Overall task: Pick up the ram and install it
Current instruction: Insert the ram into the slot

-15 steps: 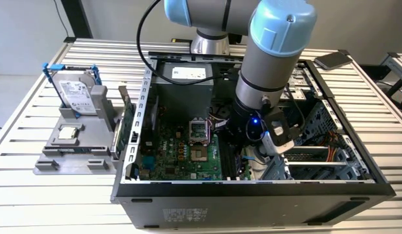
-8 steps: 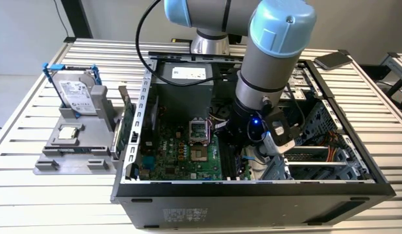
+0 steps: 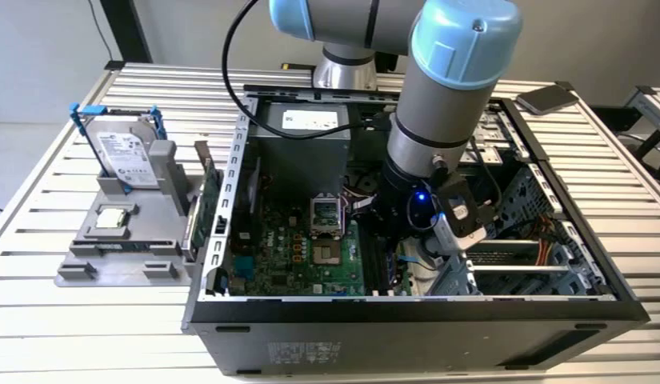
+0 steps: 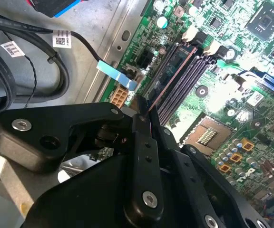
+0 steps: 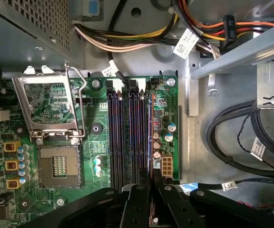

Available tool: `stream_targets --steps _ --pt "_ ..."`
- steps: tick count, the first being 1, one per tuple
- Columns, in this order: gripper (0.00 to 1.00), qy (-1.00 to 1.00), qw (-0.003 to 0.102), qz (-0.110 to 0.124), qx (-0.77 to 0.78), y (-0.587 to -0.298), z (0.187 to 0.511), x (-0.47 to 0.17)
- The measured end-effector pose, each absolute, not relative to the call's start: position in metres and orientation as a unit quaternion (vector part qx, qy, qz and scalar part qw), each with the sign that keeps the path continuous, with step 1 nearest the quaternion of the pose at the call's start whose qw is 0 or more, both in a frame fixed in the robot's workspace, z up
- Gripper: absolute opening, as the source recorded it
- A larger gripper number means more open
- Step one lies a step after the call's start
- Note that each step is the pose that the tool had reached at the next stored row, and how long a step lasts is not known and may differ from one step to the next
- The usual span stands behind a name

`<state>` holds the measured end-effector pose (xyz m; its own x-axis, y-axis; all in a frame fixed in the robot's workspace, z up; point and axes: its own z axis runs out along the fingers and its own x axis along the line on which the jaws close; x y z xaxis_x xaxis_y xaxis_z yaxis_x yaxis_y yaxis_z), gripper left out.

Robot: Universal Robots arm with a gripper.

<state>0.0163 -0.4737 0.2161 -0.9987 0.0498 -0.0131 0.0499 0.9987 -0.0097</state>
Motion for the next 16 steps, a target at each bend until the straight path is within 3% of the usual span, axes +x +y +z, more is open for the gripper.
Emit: stream_targets --steps 16 --pt "0.00 1.000 0.007 -0.009 0.011 -0.4711 0.2191 0.0154"
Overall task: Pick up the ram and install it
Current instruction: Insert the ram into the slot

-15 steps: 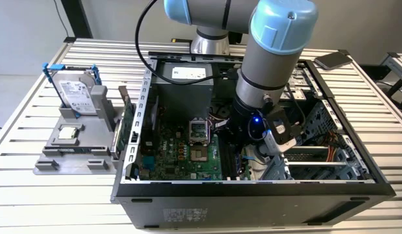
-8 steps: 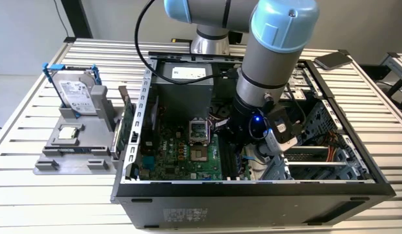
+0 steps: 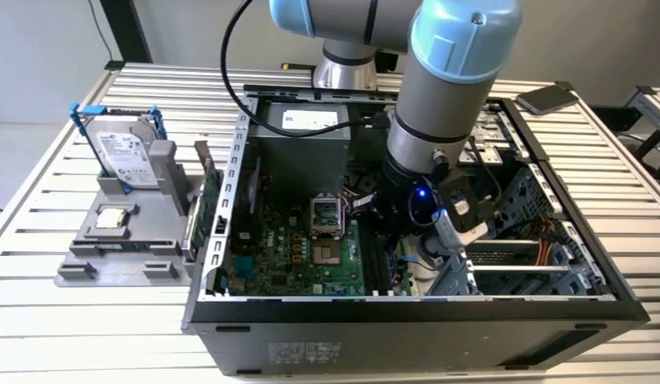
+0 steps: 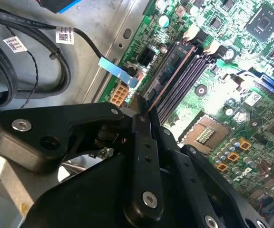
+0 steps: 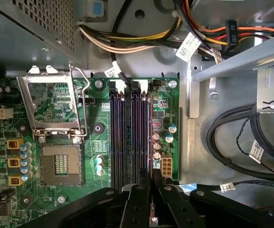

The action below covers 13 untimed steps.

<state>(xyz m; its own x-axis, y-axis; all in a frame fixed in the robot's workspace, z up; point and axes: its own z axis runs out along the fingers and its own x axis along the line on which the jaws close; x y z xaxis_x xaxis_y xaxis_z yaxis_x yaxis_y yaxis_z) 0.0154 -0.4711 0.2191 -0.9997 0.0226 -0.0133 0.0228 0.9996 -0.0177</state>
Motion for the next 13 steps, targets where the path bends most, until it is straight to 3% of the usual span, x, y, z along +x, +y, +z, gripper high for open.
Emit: stream_targets --steps 13 --pt "0.00 1.000 0.007 -0.011 0.005 -0.4700 0.2160 0.0144"
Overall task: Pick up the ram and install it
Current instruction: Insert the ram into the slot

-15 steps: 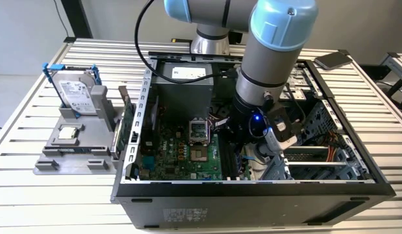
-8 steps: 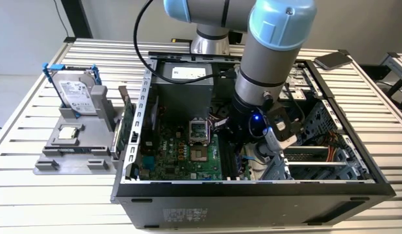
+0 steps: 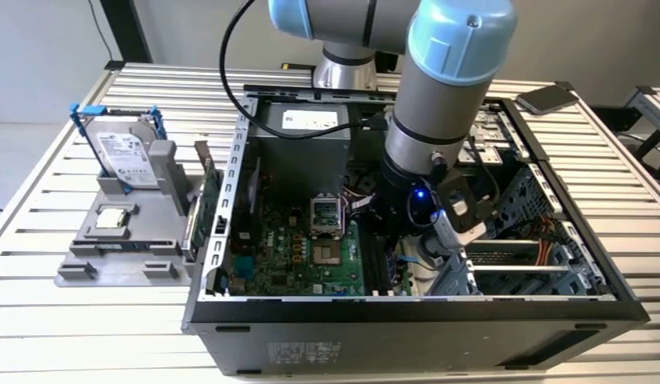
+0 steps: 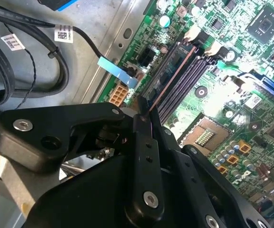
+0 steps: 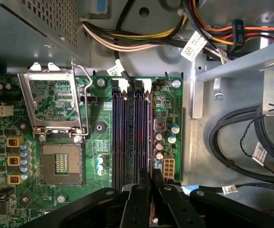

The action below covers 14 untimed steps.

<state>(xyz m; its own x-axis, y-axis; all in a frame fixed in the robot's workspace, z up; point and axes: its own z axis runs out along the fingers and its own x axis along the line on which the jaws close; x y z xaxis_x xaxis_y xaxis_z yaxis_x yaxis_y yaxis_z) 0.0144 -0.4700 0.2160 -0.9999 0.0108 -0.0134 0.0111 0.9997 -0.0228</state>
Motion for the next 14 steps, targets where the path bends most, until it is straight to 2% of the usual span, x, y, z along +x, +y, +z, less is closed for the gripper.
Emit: stream_targets --steps 14 --pt "0.00 1.000 0.006 -0.011 0.004 -0.4696 0.2135 0.0130"
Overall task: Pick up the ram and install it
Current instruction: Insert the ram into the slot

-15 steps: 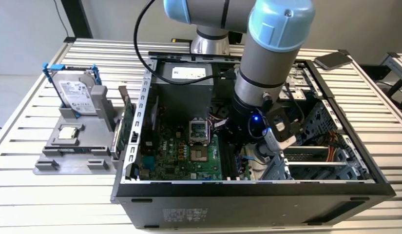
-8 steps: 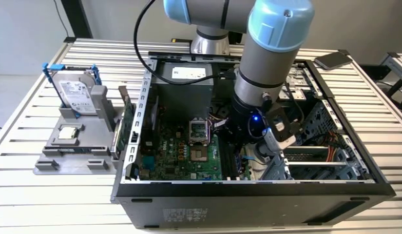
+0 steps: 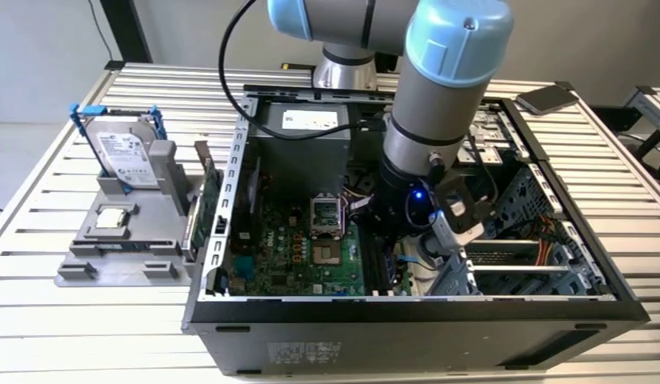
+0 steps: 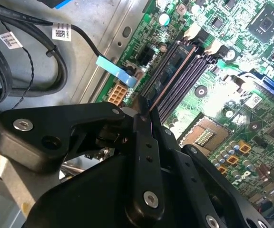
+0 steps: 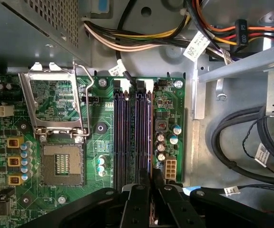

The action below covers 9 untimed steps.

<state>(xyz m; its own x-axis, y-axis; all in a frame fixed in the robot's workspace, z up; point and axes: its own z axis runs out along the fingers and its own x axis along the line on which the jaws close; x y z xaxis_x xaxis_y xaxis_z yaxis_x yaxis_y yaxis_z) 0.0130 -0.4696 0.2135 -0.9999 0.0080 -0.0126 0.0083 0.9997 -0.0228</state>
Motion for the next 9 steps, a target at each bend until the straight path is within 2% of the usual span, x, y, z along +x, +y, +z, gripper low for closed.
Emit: stream_targets --steps 9 --pt "0.00 1.000 0.006 -0.012 0.004 -0.4697 0.2119 0.0129"
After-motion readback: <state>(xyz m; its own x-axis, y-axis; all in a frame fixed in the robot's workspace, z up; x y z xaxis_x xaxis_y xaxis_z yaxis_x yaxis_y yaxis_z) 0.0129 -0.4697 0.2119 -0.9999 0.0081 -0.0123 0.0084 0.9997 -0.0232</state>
